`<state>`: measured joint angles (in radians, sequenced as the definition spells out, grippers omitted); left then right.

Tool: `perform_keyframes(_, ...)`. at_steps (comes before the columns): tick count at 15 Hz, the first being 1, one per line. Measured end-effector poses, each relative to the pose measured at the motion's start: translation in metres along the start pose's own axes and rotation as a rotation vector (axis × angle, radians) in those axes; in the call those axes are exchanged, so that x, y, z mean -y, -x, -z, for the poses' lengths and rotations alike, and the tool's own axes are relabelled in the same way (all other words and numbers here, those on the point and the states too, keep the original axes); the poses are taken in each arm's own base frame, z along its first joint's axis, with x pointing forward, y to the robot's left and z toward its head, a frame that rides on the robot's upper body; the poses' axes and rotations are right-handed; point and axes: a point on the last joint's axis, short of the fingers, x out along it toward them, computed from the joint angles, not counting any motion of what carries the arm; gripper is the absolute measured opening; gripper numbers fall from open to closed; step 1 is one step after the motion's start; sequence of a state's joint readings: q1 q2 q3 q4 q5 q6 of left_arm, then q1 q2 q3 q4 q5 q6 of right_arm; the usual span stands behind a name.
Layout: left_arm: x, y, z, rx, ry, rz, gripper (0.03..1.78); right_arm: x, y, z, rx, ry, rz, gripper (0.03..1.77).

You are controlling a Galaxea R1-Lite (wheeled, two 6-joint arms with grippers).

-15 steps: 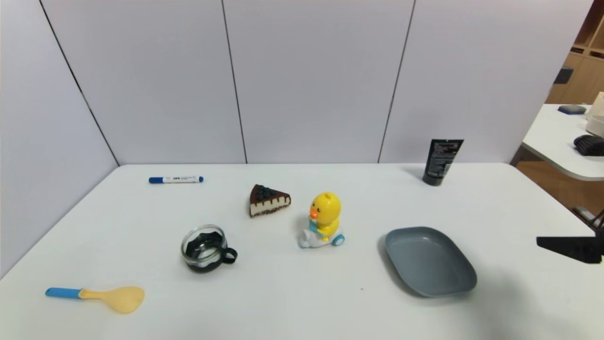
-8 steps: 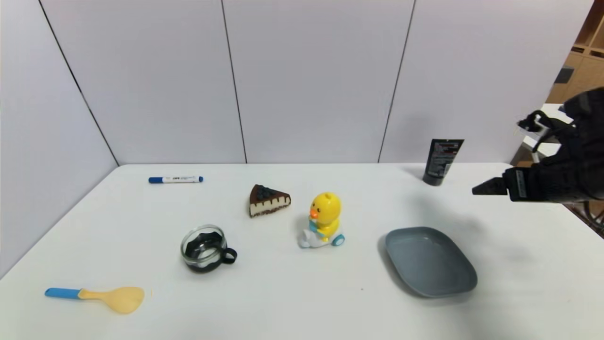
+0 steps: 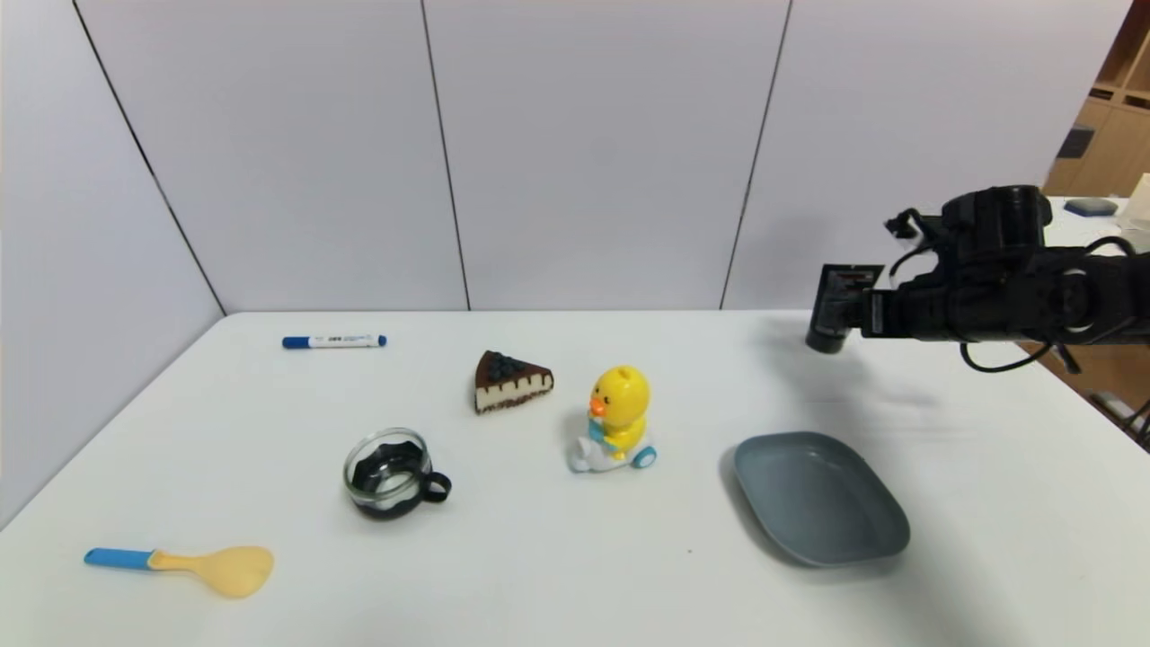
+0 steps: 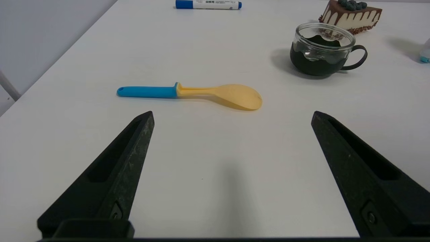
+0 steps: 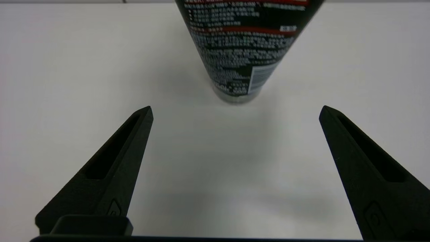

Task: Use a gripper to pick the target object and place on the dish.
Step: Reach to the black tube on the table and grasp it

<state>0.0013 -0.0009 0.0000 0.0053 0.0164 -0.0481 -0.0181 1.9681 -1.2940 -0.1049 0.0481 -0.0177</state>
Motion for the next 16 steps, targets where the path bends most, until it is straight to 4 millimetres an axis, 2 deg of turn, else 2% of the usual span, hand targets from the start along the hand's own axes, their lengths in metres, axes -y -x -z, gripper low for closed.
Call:
perform_keyframes(4,0.0,0.0,0.0,0.0,0.0,0.0,1.69,-0.001,-0.029,0.008,0.041,0.018,0.0,1.71)
perform_keyframes(8,0.0,0.0,0.0,0.0,0.0,0.0,1.69,0.0,-0.048,0.019,0.032,0.035,0.002,1.71)
perform_keyframes(16,0.0,0.0,0.0,0.0,0.0,0.0,1.69,0.0,-0.064,0.024,0.073,0.037,0.001,1.71)
